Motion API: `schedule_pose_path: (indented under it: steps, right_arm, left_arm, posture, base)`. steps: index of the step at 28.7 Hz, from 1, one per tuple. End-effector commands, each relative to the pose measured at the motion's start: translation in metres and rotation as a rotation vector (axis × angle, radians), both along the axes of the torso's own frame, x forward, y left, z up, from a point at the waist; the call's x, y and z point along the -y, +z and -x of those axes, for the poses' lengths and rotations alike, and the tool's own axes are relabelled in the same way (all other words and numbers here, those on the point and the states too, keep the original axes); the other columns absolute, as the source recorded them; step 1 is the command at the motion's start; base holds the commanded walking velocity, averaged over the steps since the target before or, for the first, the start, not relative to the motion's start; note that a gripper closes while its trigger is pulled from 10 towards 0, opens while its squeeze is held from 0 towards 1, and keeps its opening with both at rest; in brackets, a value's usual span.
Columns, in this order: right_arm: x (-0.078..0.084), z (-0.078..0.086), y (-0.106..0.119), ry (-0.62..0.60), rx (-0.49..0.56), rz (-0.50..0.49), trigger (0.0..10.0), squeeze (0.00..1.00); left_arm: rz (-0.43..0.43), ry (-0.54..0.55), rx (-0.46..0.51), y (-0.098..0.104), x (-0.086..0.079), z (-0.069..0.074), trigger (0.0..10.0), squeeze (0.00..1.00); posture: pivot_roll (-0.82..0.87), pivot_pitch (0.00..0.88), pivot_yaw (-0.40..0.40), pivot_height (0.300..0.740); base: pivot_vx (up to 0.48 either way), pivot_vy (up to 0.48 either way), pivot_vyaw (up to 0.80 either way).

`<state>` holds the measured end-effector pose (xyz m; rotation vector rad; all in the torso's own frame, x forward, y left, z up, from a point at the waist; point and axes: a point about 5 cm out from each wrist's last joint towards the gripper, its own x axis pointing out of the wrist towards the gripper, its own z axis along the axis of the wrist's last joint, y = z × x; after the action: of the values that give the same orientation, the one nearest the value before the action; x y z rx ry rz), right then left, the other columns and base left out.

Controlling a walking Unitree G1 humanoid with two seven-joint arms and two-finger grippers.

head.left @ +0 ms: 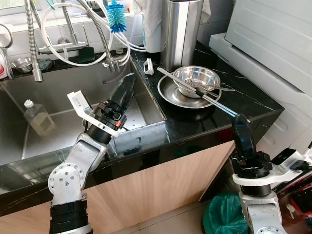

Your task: Kitchen organization

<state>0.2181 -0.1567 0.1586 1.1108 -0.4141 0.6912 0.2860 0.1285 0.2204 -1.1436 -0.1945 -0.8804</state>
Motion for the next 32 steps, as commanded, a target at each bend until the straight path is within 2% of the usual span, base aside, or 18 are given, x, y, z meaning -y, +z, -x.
schedule_pose_path:
  steps: [1, 9, 20, 22, 23, 24, 26, 27, 29, 31, 32]
  right_arm:
    - [-0.006, 0.000, -0.004, 0.030, -0.027, 0.019, 10.0, 0.00]
    - [-0.012, 0.003, -0.004, 0.084, -0.010, 0.067, 10.0, 0.00]
    - [-0.019, 0.006, -0.006, 0.140, 0.000, 0.109, 10.0, 0.00]
    - [-0.021, 0.008, -0.007, 0.153, 0.008, 0.125, 10.0, 0.00]
    - [-0.021, 0.008, -0.007, 0.156, 0.008, 0.128, 10.0, 0.00]
    - [-0.022, 0.008, -0.007, 0.157, 0.009, 0.129, 10.0, 0.00]
    - [-0.022, 0.008, -0.007, 0.159, 0.007, 0.131, 10.0, 0.00]
    - [-0.022, 0.008, -0.007, 0.161, 0.007, 0.133, 10.0, 0.00]
    - [-0.023, 0.009, -0.008, 0.170, 0.011, 0.145, 10.0, 0.00]
    - [-0.024, 0.009, -0.008, 0.177, 0.012, 0.153, 10.0, 0.00]
    - [-0.025, 0.009, -0.008, 0.176, 0.011, 0.155, 10.0, 0.00]
  left_arm:
    - [-0.028, -0.013, 0.028, 0.003, 0.001, 0.004, 10.0, 0.00]
    - [-0.127, -0.053, 0.040, 0.000, 0.013, 0.009, 10.0, 0.00]
    - [-0.177, -0.062, 0.038, -0.005, 0.018, 0.011, 10.0, 0.00]
    - [-0.183, -0.062, 0.037, -0.006, 0.018, 0.011, 8.4, 0.00]
    - [-0.185, -0.061, 0.036, -0.006, 0.018, 0.011, 6.2, 0.00]
    - [-0.186, -0.060, 0.035, -0.006, 0.018, 0.011, 4.8, 0.00]
    - [-0.186, -0.054, 0.030, -0.007, 0.019, 0.010, 3.9, 0.00]
    - [-0.185, -0.054, 0.030, -0.007, 0.019, 0.010, 3.1, 0.00]
    - [-0.180, -0.050, 0.030, -0.006, 0.018, 0.010, 2.7, 0.00]
    - [-0.175, -0.047, 0.030, -0.005, 0.018, 0.009, 0.0, 0.00]
    - [-0.172, -0.044, 0.029, -0.005, 0.018, 0.009, 0.0, 0.00]
  posture:
    - [0.03, 0.051, 0.025, 0.740]
    - [0.03, 0.051, 0.025, 0.740]
    - [0.03, 0.039, 0.023, 0.740]
    - [0.03, 0.037, 0.023, 0.740]
    - [0.03, 0.036, 0.021, 0.740]
    - [0.03, 0.036, 0.021, 0.740]
    - [0.03, 0.036, 0.021, 0.740]
    - [0.03, 0.036, 0.021, 0.740]
    - [0.03, 0.039, 0.019, 0.740]
    - [0.03, 0.041, 0.018, 0.740]
    - [0.03, 0.044, 0.018, 0.740]
  base:
    - [0.000, 0.000, 0.00]
    - [0.000, 0.000, 0.00]
    - [0.000, 0.000, 0.00]
    - [0.000, 0.000, 0.00]
    - [0.000, 0.000, 0.00]
    - [0.000, 0.000, 0.00]
    - [0.000, 0.000, 0.00]
    - [0.000, 0.000, 0.00]
    - [0.000, 0.000, 0.00]
    - [0.000, 0.000, 0.00]
    - [0.000, 0.000, 0.00]
